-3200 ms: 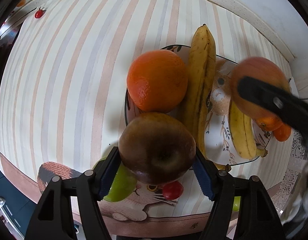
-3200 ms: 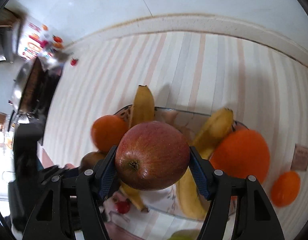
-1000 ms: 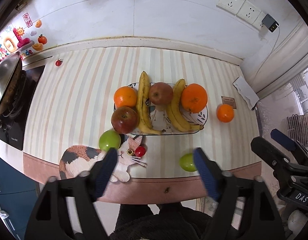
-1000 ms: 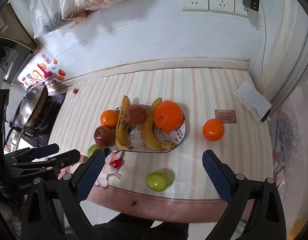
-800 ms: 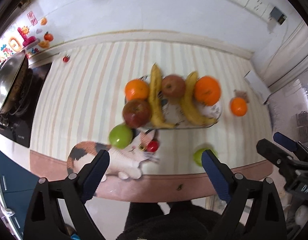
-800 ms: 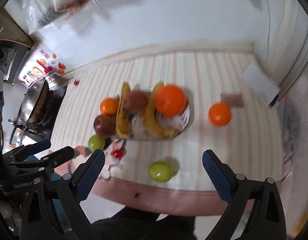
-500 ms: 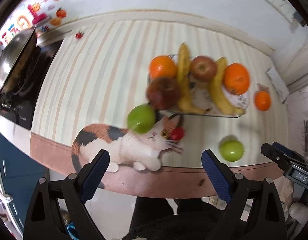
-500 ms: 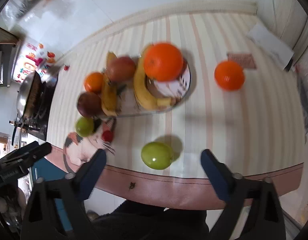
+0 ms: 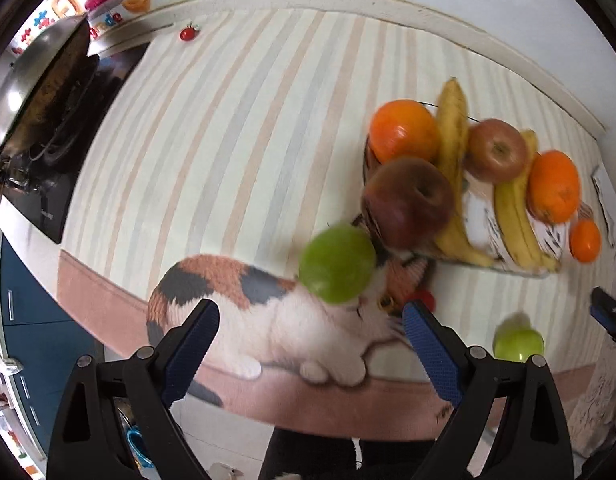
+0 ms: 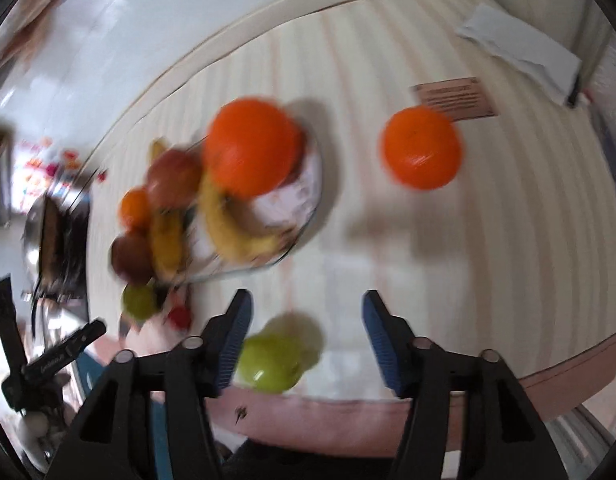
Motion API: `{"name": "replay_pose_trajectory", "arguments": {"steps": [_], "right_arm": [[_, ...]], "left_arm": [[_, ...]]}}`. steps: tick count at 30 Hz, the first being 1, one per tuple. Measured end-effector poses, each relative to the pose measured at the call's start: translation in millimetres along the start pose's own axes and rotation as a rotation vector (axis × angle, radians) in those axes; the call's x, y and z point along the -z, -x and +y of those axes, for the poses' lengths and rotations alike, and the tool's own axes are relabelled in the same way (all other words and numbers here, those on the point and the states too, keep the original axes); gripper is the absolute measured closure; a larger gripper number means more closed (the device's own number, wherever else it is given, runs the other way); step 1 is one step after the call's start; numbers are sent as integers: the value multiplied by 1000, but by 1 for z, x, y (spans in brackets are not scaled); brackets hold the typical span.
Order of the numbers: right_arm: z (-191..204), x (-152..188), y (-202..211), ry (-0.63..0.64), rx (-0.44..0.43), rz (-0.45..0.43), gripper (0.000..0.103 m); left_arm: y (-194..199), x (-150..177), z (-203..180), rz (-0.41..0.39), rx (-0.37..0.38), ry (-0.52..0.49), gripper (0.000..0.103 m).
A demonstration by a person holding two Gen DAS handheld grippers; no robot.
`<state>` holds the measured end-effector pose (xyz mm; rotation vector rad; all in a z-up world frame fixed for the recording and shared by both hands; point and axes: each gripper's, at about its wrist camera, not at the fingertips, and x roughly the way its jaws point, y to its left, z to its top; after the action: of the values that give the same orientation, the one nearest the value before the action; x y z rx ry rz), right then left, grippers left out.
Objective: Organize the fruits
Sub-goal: 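Grasp the large green apple with the left gripper while the right gripper grasps the loose orange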
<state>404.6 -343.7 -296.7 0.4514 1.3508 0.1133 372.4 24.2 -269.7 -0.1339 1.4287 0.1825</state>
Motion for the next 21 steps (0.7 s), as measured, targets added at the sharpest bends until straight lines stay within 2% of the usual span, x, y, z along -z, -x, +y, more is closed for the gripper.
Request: {"name": "replay_pose_trajectory", "arguments": {"steps": [5,8,17,20,21], "right_arm": [[-22,-31,4,-112,35,-74,19],[-34,-51,1,-163,70,-107,18],[-52,-95,-42,-230,173,-85,18],[-57,-103,-60,-241,176,-51,22],[-57,-103,-64,-238,177,-39,30]], "left_arm": [[-26,-22,-5,50,8,-12,9],[-36,-29,-9,70,11,-21,9],[-60,-30,-13,119,4,-41,9],[-65,-31,-12,130,7,-37,9],[-66,-32,-9,129,8,-36,9]]}}
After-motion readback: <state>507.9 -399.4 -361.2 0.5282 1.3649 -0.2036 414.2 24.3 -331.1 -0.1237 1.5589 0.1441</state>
